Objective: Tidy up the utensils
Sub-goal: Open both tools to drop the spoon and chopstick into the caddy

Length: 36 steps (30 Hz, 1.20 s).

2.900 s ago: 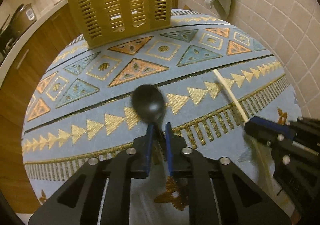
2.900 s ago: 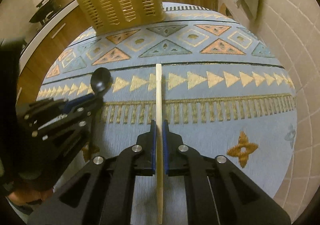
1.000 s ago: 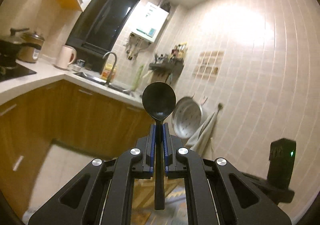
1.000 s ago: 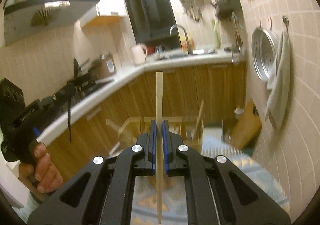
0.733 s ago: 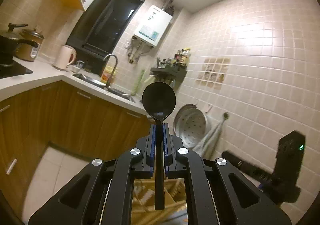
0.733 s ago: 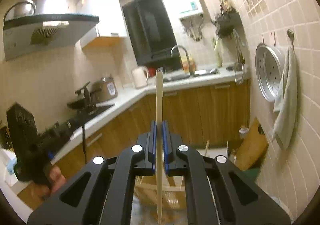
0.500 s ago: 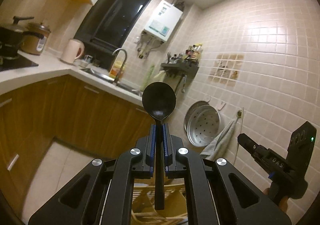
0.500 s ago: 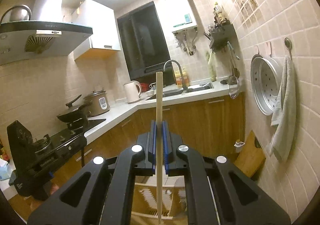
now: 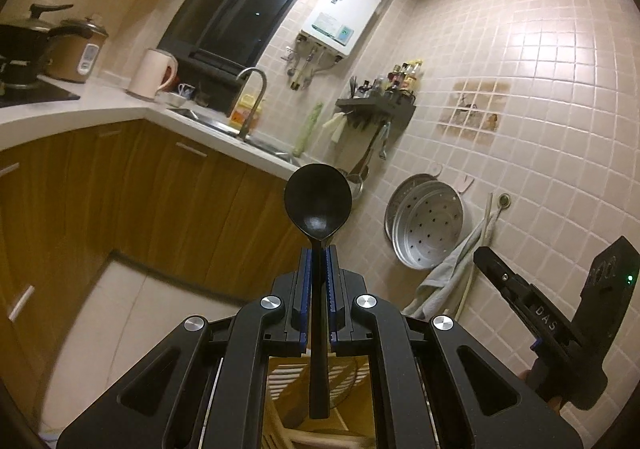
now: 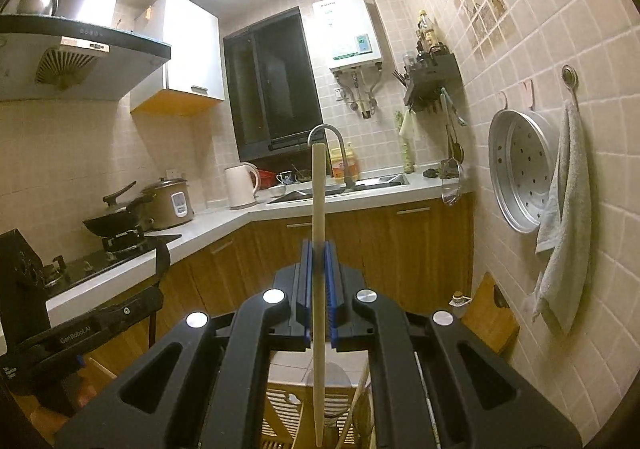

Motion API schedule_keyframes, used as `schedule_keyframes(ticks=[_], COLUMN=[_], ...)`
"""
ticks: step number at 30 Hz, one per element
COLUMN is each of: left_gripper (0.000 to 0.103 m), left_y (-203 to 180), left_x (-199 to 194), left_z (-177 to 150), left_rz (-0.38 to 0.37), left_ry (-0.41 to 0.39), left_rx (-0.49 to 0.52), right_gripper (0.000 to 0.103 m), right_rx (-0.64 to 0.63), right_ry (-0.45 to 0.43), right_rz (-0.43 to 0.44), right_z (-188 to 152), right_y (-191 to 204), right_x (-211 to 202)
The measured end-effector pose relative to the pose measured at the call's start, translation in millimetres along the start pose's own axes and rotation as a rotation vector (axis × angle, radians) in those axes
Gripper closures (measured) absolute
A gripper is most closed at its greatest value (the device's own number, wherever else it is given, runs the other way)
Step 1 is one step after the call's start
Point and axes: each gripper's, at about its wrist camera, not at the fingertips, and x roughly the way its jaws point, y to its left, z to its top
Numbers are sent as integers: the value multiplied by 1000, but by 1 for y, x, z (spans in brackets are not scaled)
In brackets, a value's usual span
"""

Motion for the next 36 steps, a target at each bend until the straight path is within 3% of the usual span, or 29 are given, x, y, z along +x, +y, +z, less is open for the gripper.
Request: schedule_keyframes(ticks=[9, 15, 20, 24, 28, 29, 31, 32, 36], left_gripper=[98, 98, 78, 78, 67, 67, 82, 84, 77], left_y=[-5, -6, -5, -5, -6, -6, -1, 2, 0], left_x=[-6, -9, -12, -18, -21, -14, -1, -3, -17], left_z=[-7, -8, -9, -5, -1, -2, -4, -3, 4], left_rz=[58, 43, 36, 36, 37, 40, -10, -14, -15], left_ry=[-63, -67, -49, -58, -64, -26, 51, 45, 7], left_rx=[76, 88, 108, 103, 94, 105, 68, 42, 60], right_gripper=[99, 98, 98, 96, 96, 96, 96, 96, 96], right_rx=[-22, -23, -36, -29, -22, -17, 13, 26, 12], right_ry=[-6, 6, 7, 43, 66, 76, 117, 131, 147], right_rz=[-14, -2, -2, 41, 51, 57, 74, 83, 85], right_z=[-13, -20, -21, -18, -17, -18, -20, -22, -23], right_y=[0, 0, 1, -1, -5, -6, -12, -15, -12], right_x=[7, 10, 4, -1, -11, -11, -9, -8, -14])
